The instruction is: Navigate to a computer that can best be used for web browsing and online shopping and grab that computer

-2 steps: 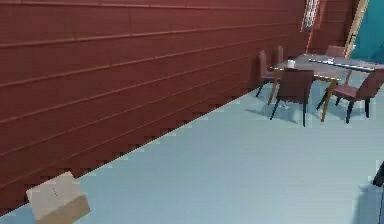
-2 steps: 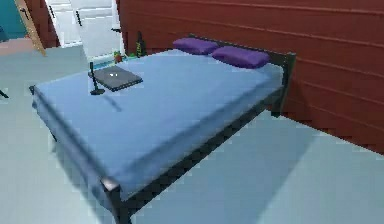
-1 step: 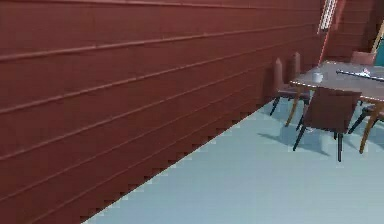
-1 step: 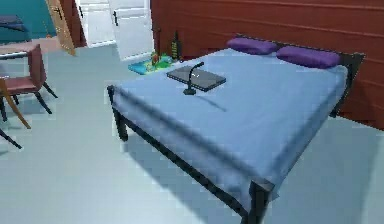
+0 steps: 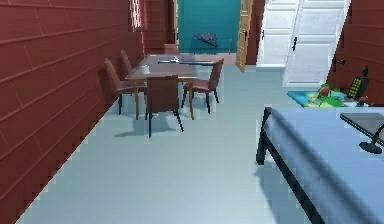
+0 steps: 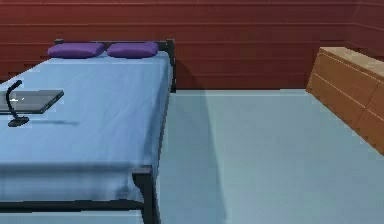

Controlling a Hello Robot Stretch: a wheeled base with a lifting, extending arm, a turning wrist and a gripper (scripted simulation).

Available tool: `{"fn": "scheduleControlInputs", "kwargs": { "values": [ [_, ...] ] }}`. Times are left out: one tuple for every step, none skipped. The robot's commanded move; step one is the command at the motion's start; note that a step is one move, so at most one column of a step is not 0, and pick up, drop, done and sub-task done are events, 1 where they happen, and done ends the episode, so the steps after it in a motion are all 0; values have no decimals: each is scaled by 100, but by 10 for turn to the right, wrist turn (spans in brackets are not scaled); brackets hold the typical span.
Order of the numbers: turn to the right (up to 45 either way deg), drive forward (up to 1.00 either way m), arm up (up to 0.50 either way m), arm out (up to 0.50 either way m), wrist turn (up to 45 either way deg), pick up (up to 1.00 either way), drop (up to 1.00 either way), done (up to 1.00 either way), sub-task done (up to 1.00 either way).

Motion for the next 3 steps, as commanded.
{"fn": "scheduleControlInputs", "kwargs": {
  "values": [
    [30, 0, 0, 0, 0, 0, 0, 0, 0],
    [0, 50, 0, 0, 0, 0, 0, 0, 0],
    [-300, 0, 0, 0, 0, 0, 0, 0, 0]
  ]
}}
